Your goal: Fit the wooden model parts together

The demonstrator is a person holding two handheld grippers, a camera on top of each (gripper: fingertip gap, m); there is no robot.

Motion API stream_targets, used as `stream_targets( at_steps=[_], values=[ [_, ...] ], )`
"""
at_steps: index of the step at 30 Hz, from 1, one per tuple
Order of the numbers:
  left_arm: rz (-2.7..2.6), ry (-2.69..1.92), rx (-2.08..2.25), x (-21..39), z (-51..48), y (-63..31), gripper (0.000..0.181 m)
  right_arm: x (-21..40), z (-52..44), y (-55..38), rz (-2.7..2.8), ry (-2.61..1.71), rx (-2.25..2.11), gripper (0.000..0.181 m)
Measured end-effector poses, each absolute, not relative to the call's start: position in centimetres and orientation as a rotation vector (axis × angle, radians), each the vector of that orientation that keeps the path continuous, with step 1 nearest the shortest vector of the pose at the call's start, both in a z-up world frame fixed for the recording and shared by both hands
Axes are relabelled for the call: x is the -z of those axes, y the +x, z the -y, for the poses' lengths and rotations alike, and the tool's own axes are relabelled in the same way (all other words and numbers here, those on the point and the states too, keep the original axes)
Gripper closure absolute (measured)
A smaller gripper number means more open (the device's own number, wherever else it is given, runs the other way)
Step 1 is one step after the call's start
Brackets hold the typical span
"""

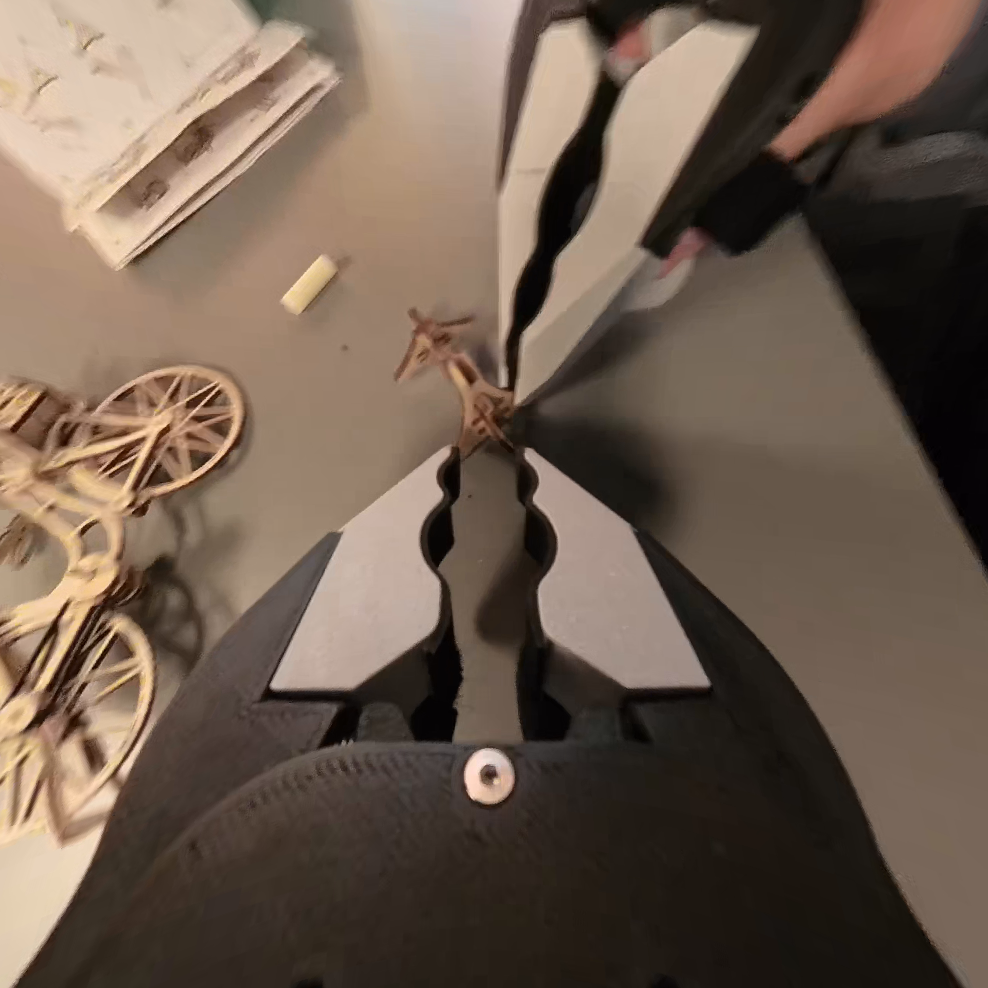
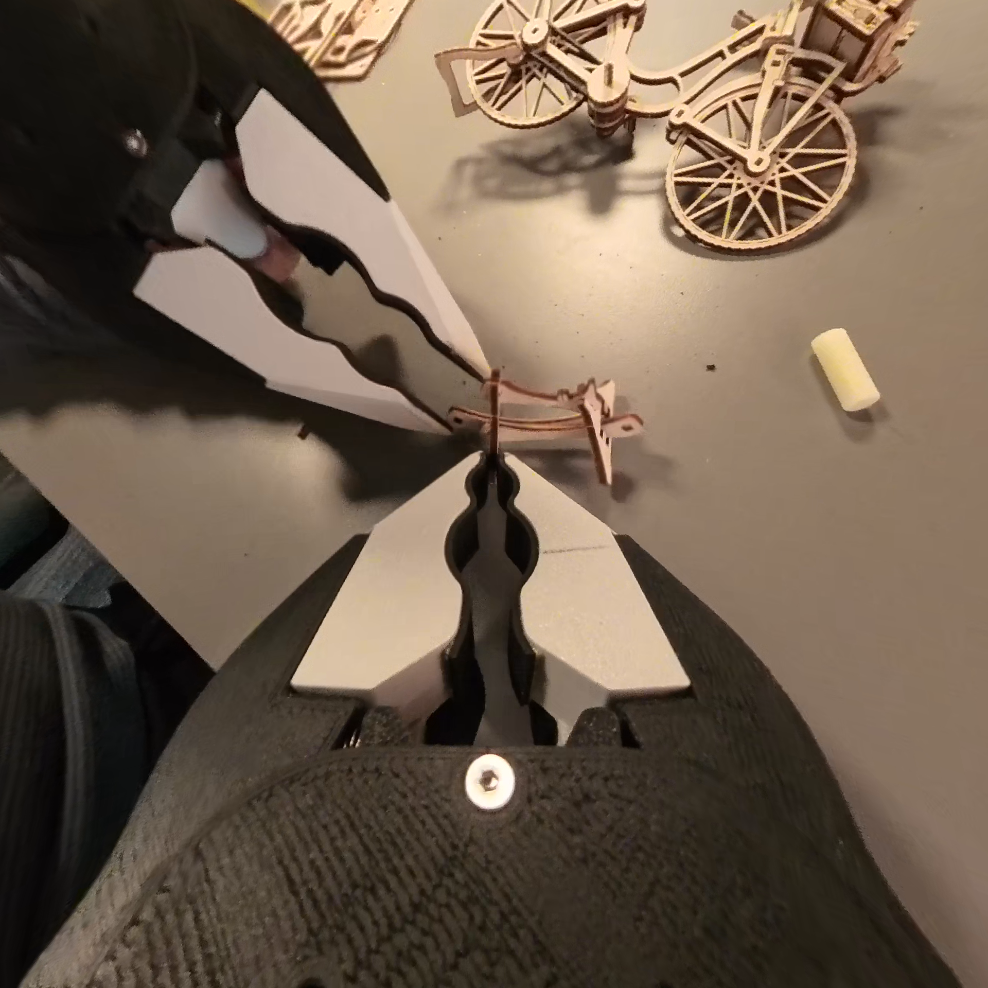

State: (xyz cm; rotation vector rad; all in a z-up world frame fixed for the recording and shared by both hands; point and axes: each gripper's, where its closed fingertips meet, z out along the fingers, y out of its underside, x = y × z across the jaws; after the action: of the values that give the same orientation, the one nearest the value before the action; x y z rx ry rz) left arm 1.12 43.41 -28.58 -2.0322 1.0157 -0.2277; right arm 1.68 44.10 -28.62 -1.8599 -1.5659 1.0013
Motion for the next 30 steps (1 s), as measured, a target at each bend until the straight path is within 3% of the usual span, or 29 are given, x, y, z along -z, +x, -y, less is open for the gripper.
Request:
stream_targets(
  at_steps=[16,30],
  values=[
    [-1.081,-1.978,0.578,27.9,-41.8,2.1,0.15,28.6,-42.6,3.1,1.868,-1.666,-1.118,0.181],
    [-1.18,-2.025,0.6,29.1,-40.7,3.4,0.167,28.6,-41.8,3.4,2.026,-1.544,-1.178,0.181]
  ],
)
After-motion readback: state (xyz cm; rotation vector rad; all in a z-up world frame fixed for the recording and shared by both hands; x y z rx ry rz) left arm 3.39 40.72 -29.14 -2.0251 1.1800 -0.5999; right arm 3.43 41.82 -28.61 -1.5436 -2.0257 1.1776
